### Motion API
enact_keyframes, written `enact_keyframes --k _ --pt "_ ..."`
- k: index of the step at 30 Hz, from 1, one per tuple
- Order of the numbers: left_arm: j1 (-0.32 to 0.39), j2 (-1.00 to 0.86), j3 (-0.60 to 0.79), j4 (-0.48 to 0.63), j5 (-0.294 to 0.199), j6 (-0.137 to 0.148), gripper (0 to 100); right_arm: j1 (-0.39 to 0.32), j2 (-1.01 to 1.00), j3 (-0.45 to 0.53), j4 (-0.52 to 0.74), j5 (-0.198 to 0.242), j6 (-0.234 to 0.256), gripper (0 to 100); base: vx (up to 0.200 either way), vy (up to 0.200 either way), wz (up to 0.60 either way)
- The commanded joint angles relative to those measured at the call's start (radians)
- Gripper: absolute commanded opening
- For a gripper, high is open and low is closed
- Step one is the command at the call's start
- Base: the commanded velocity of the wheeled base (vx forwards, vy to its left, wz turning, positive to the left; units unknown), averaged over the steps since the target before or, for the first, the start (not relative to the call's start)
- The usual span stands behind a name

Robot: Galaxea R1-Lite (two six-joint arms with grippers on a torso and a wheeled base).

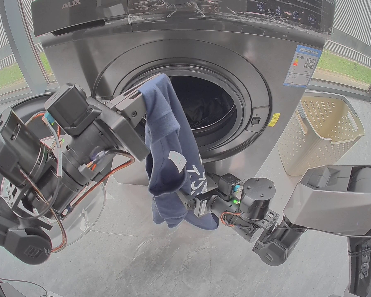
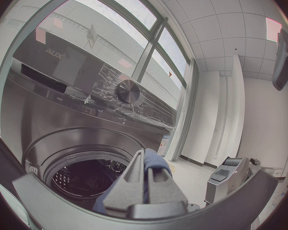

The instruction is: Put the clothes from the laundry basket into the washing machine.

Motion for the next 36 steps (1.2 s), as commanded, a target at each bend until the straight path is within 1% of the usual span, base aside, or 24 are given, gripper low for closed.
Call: enact_keyframes --k 1,4,10,11,15,19,23,29,30,31,33,34,35,36 --pt "-0.012 -0.006 0.001 -0.003 -0.001 -0.001 0 -0.024 0.040 -0.051 0.001 0.007 -0.001 100 0.000 0.000 0.00" --pt "-0.016 -0.011 0.004 -0.003 -0.001 -0.001 0 -0.028 0.072 -0.089 0.002 0.010 -0.004 100 0.000 0.000 0.00" --pt "-0.016 -0.019 0.007 -0.001 -0.001 -0.013 0 -0.029 0.110 -0.155 -0.002 0.011 -0.004 100 0.000 0.000 0.00" --pt "-0.015 -0.019 0.007 -0.001 -0.001 -0.013 0 -0.031 0.112 -0.161 -0.004 0.011 -0.004 0 0.000 0.000 0.00" --pt "-0.015 -0.017 0.009 -0.001 -0.001 -0.016 0 -0.032 0.107 -0.166 -0.012 0.014 -0.004 0 0.000 0.000 0.00" --pt "-0.001 -0.006 0.021 0.001 0.000 -0.016 0 -0.034 0.098 -0.142 -0.021 0.019 -0.003 0 0.000 0.000 0.00" --pt "0.042 -0.005 0.047 0.011 0.000 -0.017 0 -0.037 0.055 -0.083 -0.022 0.019 -0.003 0 0.000 0.000 0.00" --pt "0.127 0.026 0.087 0.011 -0.008 -0.016 0 -0.048 -0.057 0.012 -0.022 0.013 0.004 0 0.000 0.000 0.00" --pt "0.127 0.026 0.087 0.011 -0.008 -0.016 0 -0.048 -0.057 0.012 -0.022 0.013 0.004 0 0.000 0.000 0.00" --pt "0.150 0.043 0.100 0.011 -0.008 -0.010 0 -0.048 -0.094 0.032 -0.022 0.011 0.005 0 0.000 0.000 0.00" --pt "0.165 0.061 0.118 0.010 -0.008 0.002 0 -0.048 -0.129 0.044 -0.022 0.008 0.008 0 0.000 0.000 0.00" --pt "0.166 0.066 0.124 0.010 -0.008 0.006 0 -0.048 -0.140 0.046 -0.022 0.008 0.010 0 0.000 0.000 0.00" --pt "0.166 0.078 0.149 0.008 -0.009 0.018 0 -0.052 -0.161 0.049 -0.022 0.005 0.010 0 0.000 0.000 0.00" --pt "0.166 0.079 0.156 0.008 -0.009 0.019 0 -0.054 -0.167 0.050 -0.022 0.004 0.010 0 0.000 0.000 0.00"
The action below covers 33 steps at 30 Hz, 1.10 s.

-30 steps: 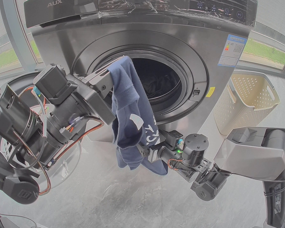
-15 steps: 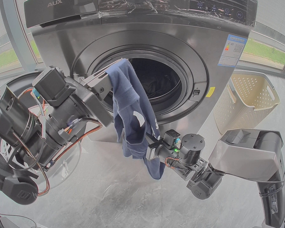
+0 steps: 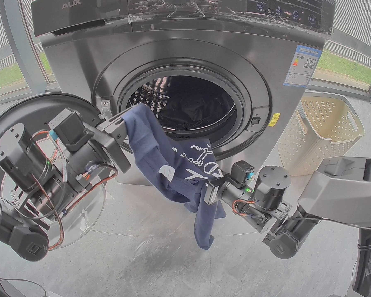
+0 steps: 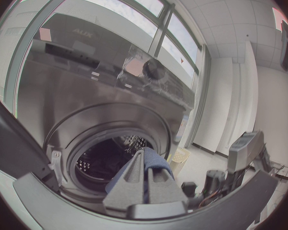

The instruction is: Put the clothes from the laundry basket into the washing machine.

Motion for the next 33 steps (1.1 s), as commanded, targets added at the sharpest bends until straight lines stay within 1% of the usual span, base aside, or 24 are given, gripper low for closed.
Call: enact_keyframes --k 1,4,8,10,12,14,16,18,19,20,21,26,27,32,33 --pt "0.026 0.066 0.095 0.000 -0.009 0.030 0 -0.009 -0.129 0.026 -0.001 -0.013 0.005 0 0.000 0.000 0.00" --pt "0.040 0.112 0.150 -0.011 -0.049 0.053 0 -0.009 -0.166 0.025 -0.001 -0.017 0.008 0 0.000 0.000 0.00" --pt "0.083 0.192 0.187 -0.025 -0.074 0.082 0 0.003 -0.214 0.019 -0.001 -0.017 0.009 0 0.000 0.000 0.00" --pt "0.098 0.236 0.201 -0.048 -0.085 0.091 0 0.008 -0.230 0.015 -0.001 -0.017 0.009 0 0.000 0.000 0.00" --pt "0.110 0.282 0.213 -0.086 -0.098 0.094 0 0.016 -0.243 0.009 -0.001 -0.017 0.009 0 0.000 0.000 0.00" --pt "0.112 0.321 0.216 -0.103 -0.102 0.105 0 0.025 -0.247 0.003 -0.001 -0.017 0.009 0 0.000 0.000 0.00" --pt "0.109 0.344 0.219 -0.101 -0.105 0.122 0 0.025 -0.249 -0.001 -0.001 -0.017 0.011 0 0.000 0.000 0.00" --pt "0.107 0.377 0.222 -0.101 -0.105 0.148 0 0.026 -0.249 -0.008 -0.001 -0.016 0.009 0 0.000 0.000 0.00" --pt "0.107 0.382 0.222 -0.101 -0.105 0.151 0 0.026 -0.249 -0.009 -0.001 -0.016 0.009 0 0.000 0.000 0.00" --pt "0.106 0.394 0.227 -0.101 -0.105 0.163 0 0.028 -0.249 -0.015 -0.001 -0.016 0.009 0 0.000 0.000 0.00" --pt "0.106 0.402 0.227 -0.101 -0.105 0.169 0 0.028 -0.249 -0.017 -0.001 -0.016 0.009 0 0.000 0.000 0.00" --pt "0.106 0.407 0.230 -0.101 -0.115 0.169 0 0.026 -0.246 -0.018 -0.001 -0.016 0.011 0 0.000 0.000 0.00" --pt "0.106 0.407 0.231 -0.101 -0.117 0.169 100 0.026 -0.244 -0.020 -0.001 -0.014 0.009 0 0.000 0.000 0.00" --pt "0.101 0.423 0.265 -0.101 -0.128 0.169 100 0.025 -0.241 -0.034 -0.001 -0.014 0.009 0 0.000 0.000 0.00" --pt "0.098 0.436 0.303 -0.103 -0.138 0.172 100 0.023 -0.240 -0.040 -0.001 -0.014 0.008 0 0.000 0.000 0.00"
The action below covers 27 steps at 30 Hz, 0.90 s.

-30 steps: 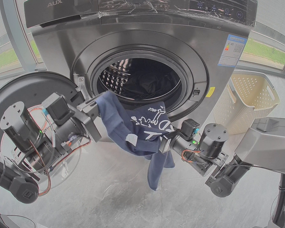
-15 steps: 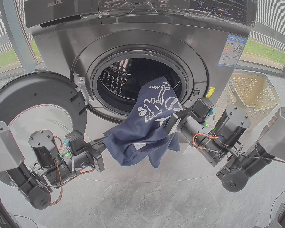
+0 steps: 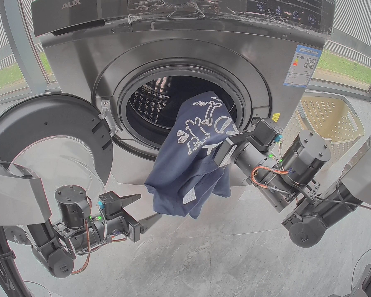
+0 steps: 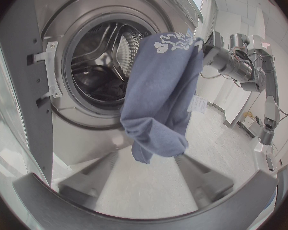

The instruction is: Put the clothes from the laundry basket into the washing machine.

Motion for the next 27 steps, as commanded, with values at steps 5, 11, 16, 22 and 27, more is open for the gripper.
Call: enact_keyframes --k 5,11,16,22,27 --pt "-0.025 0.060 0.123 -0.001 -0.071 0.062 100 -0.005 0.010 -0.026 -0.001 0.001 -0.002 0 0.000 0.000 0.00" --pt "-0.040 0.006 0.069 -0.001 -0.097 0.072 100 0.004 0.043 -0.017 -0.001 0.001 -0.005 0 0.000 0.000 0.00" --pt "-0.089 -0.034 -0.067 -0.001 -0.089 0.042 100 0.004 0.052 -0.017 0.001 0.004 -0.013 0 0.000 0.000 0.00" --pt "-0.175 0.074 -0.214 0.001 -0.029 0.023 100 0.023 0.065 -0.023 -0.001 0.004 -0.013 0 0.000 0.000 0.00" --pt "-0.203 0.150 -0.346 0.002 0.012 0.016 100 0.024 0.062 -0.028 -0.001 0.004 -0.013 0 0.000 0.000 0.00"
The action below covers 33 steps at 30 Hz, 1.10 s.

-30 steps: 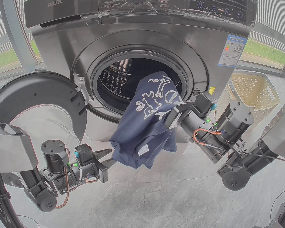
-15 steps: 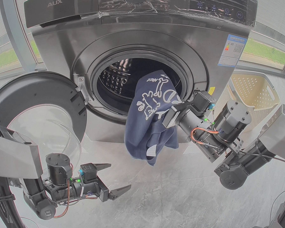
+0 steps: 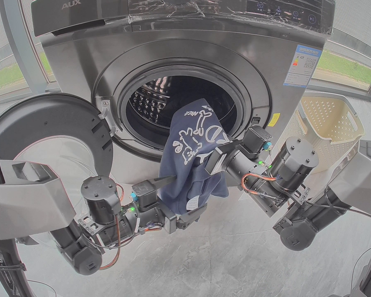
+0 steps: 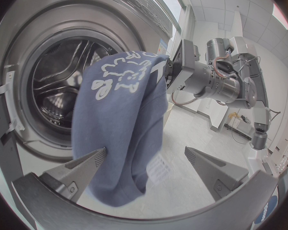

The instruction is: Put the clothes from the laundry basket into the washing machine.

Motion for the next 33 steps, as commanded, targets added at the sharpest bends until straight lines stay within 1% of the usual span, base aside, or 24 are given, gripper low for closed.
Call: enact_keyframes --k 1,4,5,6,7,10,14,15,20,23,24,25,26,27,32,33 --pt "-0.039 0.115 -0.142 0.000 0.032 -0.006 100 0.008 0.006 -0.006 -0.001 0.001 0.000 0 0.000 0.000 0.00" --pt "-0.024 0.179 -0.240 0.000 0.032 -0.008 100 0.010 0.002 -0.006 -0.001 0.001 0.000 0 0.000 0.000 0.00" --pt "-0.024 0.181 -0.243 0.000 0.032 -0.009 100 0.010 0.002 -0.006 -0.001 0.001 0.000 0 0.000 0.000 0.00" --pt "-0.010 0.196 -0.278 0.000 0.031 -0.012 100 0.011 0.001 -0.005 -0.001 0.001 0.000 0 0.000 0.000 0.00" --pt "-0.004 0.199 -0.292 0.000 0.031 -0.015 100 0.011 0.001 -0.005 -0.001 0.001 0.000 0 0.000 0.000 0.00" --pt "-0.005 0.208 -0.312 0.000 0.031 -0.037 100 0.014 0.004 -0.006 -0.001 0.001 0.000 0 0.000 0.000 0.00" --pt "-0.007 0.221 -0.329 -0.001 0.032 -0.038 100 0.016 0.006 -0.009 -0.001 0.001 0.000 0 0.000 0.000 0.00" --pt "-0.004 0.235 -0.341 0.000 0.035 -0.038 100 0.026 0.004 -0.009 -0.001 0.000 0.000 0 0.000 0.000 0.00" --pt "-0.001 0.281 -0.421 0.000 0.075 -0.040 100 0.045 0.001 -0.002 -0.001 -0.003 0.002 0 0.000 0.000 0.00" --pt "0.003 0.291 -0.478 0.002 0.112 -0.046 100 0.046 0.001 0.001 -0.001 -0.003 0.003 0 0.000 0.000 0.00" --pt "0.003 0.291 -0.478 0.002 0.112 -0.046 100 0.046 0.001 0.001 -0.001 -0.003 0.003 0 0.000 0.000 0.00" --pt "0.006 0.296 -0.498 0.002 0.126 -0.055 100 0.045 0.004 0.003 -0.001 -0.003 0.005 0 0.000 0.000 0.00" --pt "0.006 0.296 -0.498 0.002 0.126 -0.055 100 0.045 0.004 0.003 -0.001 -0.003 0.005 0 0.000 0.000 0.00" --pt "0.012 0.302 -0.522 0.007 0.137 -0.063 100 0.046 0.009 0.004 -0.001 -0.005 0.008 0 0.000 0.000 0.00" --pt "0.027 0.324 -0.547 0.019 0.155 -0.063 100 0.049 0.009 0.004 -0.001 -0.005 0.011 0 0.000 0.000 0.00" --pt "0.029 0.333 -0.557 0.022 0.175 -0.063 100 0.049 0.009 0.004 -0.001 -0.005 0.011 0 0.000 0.000 0.00"
